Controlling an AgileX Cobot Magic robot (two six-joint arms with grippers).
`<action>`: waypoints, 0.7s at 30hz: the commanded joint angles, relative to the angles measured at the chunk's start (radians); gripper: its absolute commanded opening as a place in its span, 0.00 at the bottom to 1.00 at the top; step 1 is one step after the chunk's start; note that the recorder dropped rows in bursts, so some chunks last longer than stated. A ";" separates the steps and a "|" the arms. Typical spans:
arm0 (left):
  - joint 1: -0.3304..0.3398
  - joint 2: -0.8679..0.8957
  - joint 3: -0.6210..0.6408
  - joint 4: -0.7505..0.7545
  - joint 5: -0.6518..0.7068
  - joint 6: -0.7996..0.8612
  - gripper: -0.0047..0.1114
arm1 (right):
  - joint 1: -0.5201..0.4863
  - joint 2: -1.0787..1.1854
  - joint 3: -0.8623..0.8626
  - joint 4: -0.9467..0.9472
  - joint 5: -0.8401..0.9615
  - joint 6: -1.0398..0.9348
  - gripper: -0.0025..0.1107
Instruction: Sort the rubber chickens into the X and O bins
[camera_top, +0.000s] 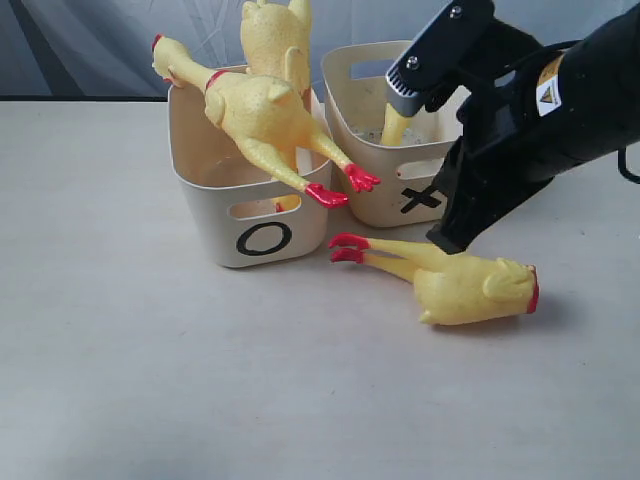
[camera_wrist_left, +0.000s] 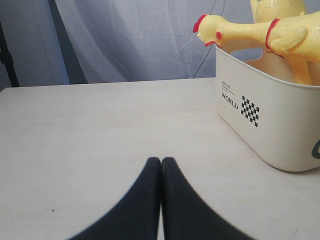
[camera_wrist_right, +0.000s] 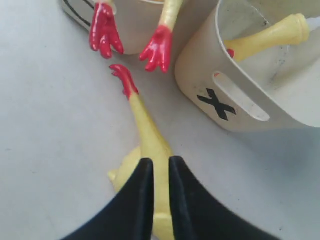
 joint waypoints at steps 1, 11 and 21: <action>-0.003 -0.003 -0.006 0.000 -0.013 -0.003 0.04 | 0.000 0.006 0.045 -0.035 -0.033 0.001 0.14; -0.003 -0.003 -0.006 0.000 -0.013 -0.003 0.04 | 0.000 0.139 0.138 -0.101 -0.284 0.019 0.50; -0.003 -0.003 -0.006 0.000 -0.013 -0.003 0.04 | 0.000 0.356 0.138 -0.104 -0.385 0.032 0.48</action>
